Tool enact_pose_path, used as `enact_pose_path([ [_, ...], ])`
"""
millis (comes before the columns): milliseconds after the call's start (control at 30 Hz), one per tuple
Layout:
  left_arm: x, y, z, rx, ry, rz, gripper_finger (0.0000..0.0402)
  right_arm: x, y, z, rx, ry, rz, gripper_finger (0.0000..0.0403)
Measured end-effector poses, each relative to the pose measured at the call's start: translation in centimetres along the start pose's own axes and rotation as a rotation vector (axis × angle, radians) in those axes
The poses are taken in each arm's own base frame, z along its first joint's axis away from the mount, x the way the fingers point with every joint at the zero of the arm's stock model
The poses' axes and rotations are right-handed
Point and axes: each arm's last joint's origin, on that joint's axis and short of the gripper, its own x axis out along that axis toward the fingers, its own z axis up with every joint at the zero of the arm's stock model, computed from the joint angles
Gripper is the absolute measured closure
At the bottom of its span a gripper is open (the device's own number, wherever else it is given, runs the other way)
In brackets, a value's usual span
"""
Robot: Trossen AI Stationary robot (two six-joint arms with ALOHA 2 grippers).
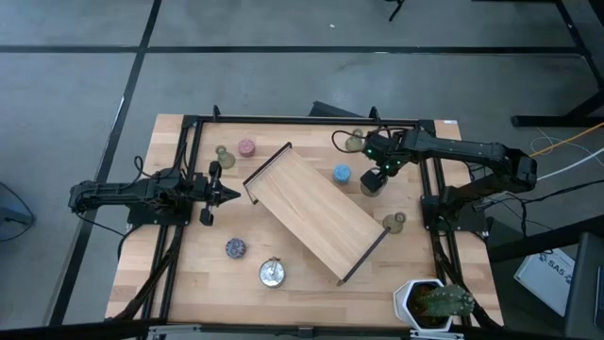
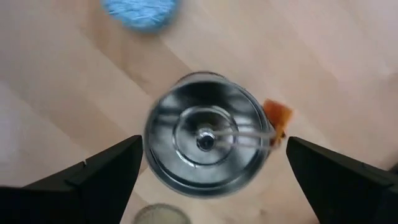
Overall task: Pick & Place candle stick holders
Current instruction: Put the top silver scented candle can on the shelf
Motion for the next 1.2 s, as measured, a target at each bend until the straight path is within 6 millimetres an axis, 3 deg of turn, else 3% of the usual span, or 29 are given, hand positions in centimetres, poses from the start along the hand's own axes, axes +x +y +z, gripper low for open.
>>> enact_pose_path([
  [200,0.0,0.0,0.0,0.000,0.001,0.000,0.0398,0.0,0.3,-0.1,-0.325,0.009,0.040,0.0003],
  [533,0.0,0.0,0.0,0.000,0.000,0.000,0.0398,0.0,0.3,-0.1,-0.654,0.005,0.044,0.0003],
  [867,0.0,0.0,0.0,0.000,0.000,0.000,0.0398,-1.5,0.5,-0.7,-0.756,-0.090,0.053,0.0003],
  [1200,0.0,0.0,0.0,0.000,0.000,0.000,0.0398,-1.6,1.0,-0.9,-0.811,-0.097,0.098,0.0003],
])
